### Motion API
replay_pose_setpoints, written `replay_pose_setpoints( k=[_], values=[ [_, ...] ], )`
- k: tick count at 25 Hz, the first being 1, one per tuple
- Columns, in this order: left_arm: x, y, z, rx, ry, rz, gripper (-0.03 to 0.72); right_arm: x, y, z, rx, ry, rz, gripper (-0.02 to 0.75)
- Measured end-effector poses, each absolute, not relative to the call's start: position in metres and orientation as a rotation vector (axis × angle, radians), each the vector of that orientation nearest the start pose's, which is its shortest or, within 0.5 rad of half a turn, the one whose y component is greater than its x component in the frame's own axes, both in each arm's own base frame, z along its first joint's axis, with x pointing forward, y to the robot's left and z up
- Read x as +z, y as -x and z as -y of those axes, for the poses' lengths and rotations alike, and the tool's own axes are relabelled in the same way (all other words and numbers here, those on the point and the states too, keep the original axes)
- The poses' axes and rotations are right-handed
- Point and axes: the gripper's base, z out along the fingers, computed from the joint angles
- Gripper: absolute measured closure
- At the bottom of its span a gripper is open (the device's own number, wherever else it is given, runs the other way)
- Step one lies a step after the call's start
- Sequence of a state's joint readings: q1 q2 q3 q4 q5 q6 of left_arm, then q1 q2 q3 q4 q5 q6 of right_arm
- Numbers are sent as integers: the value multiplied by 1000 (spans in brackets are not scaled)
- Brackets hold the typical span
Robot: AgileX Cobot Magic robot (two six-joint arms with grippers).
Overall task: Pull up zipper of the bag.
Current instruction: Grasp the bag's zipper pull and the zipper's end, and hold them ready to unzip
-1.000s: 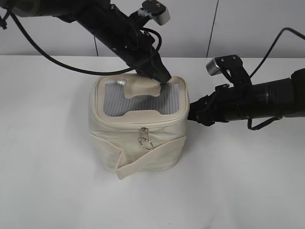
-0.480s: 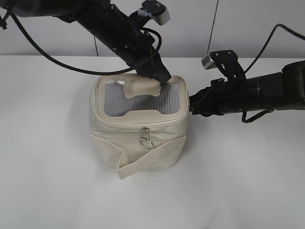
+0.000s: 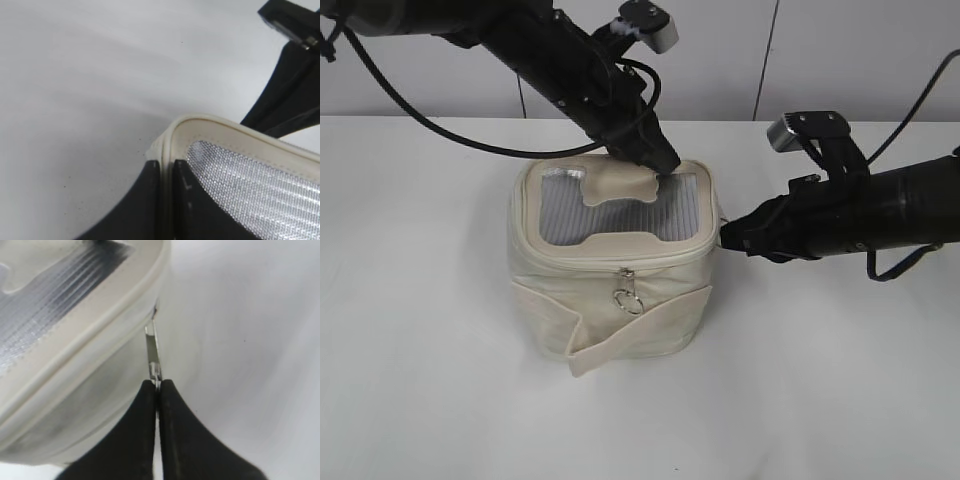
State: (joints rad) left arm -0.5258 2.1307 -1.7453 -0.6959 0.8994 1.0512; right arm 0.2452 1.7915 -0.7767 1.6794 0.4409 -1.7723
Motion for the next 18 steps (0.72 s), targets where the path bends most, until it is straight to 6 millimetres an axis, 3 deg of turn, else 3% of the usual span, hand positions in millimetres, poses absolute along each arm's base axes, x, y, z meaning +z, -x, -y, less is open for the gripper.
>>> replay_pose_setpoints(
  k=[11,15,18],
  values=[
    [220,-380,276,-680,-1460,-2104,652,166,-244,-109,730,647,-2395,729],
    [220,-380,276,-688,-1433,-2127,652,169,-231,-121,835,748,-2397,729],
    [220,-380,276,-693,-1416,-2141,652,170,-219,-143,871,835,-2379,729]
  ],
)
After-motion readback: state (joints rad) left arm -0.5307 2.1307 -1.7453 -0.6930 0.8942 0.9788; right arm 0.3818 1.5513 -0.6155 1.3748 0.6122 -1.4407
